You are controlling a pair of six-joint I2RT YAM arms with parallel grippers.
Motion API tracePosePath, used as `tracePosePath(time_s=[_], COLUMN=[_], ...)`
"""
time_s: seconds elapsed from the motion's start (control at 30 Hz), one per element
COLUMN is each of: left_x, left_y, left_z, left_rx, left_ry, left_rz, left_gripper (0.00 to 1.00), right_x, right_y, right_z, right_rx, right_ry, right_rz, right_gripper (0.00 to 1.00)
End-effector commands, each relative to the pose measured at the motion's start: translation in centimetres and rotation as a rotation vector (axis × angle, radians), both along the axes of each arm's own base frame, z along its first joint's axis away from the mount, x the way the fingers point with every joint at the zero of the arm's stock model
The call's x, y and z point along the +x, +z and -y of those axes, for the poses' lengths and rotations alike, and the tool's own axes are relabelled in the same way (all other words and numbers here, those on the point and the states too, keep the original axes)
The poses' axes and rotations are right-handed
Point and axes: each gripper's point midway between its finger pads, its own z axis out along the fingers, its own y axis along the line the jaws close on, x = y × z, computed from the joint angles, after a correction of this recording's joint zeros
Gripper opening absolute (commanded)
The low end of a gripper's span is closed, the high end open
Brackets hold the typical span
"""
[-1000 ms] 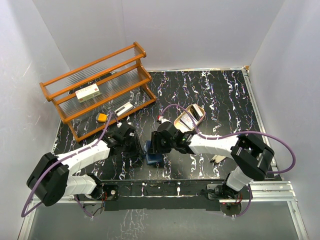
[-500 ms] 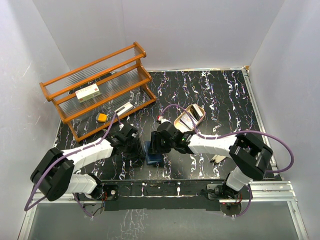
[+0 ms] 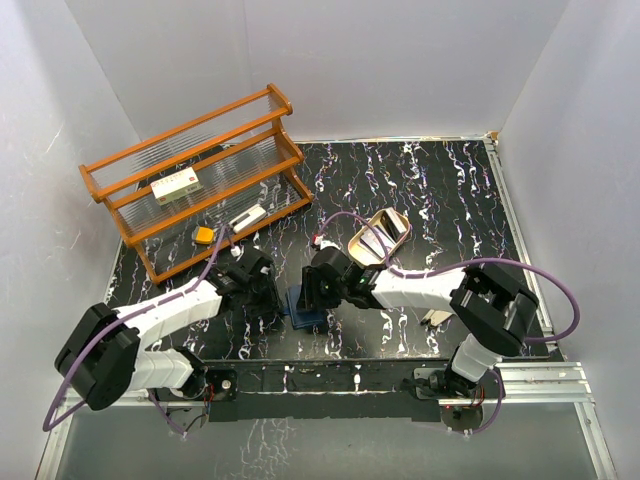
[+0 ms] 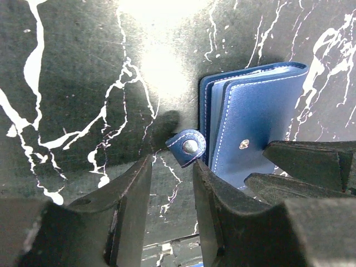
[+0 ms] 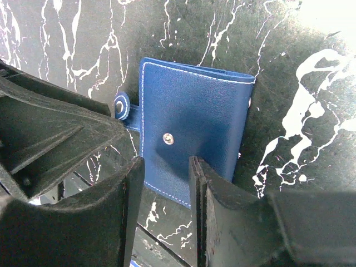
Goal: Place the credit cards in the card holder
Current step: Close the card holder at the center of the board.
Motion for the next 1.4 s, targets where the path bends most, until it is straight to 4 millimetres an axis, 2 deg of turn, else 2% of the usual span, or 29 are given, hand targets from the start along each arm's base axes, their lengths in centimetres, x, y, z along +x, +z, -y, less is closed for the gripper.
tracePosePath(time_s=[0.0, 0.23, 0.6, 0.83, 1.03, 1.13, 1.37], left_x=[0.1, -0.3, -0.6, 0.0, 0.4, 0.2, 1.0], left_y=[0.7, 1.5, 4.2, 3.0, 1.9, 1.1, 0.7], left_z=[-0.8, 0.4, 3.3, 0.5, -2.0, -1.7, -0.3], left_rx=[0.024, -0.059, -0.314, -0.188, -0.102, -0.094, -0.141], left_ry=[0.033, 0.027, 0.086, 0.122, 0.166, 0.150, 0.104], left_rz=[0.026, 0.015, 0.008, -0.035, -0.039, -0.066, -0.063], left_gripper=[0.33, 0.32, 0.31, 0.16, 0.08, 0.05, 0.05], right_x=[0.4, 0.1, 0.1, 0.1, -0.3, -0.3, -0.4], right_y=[-0.3, -1.0, -2.4, -2.0, -2.0, -2.1, -2.2], right_z=[-0.3, -0.3, 0.5, 0.8, 0.5, 0.6, 0.2], right_rx=[-0.034, -0.085, -0.163, -0.155, -0.100, -0.095, -0.088], right_ry=[0.012, 0.027, 0.024, 0.013, 0.012, 0.007, 0.020], right_rz=[0.037, 0.050, 0.048, 0.062, 0.063, 0.060, 0.053], right_gripper=[0.36, 0.32, 0.26, 0.24, 0.23, 0.23, 0.24])
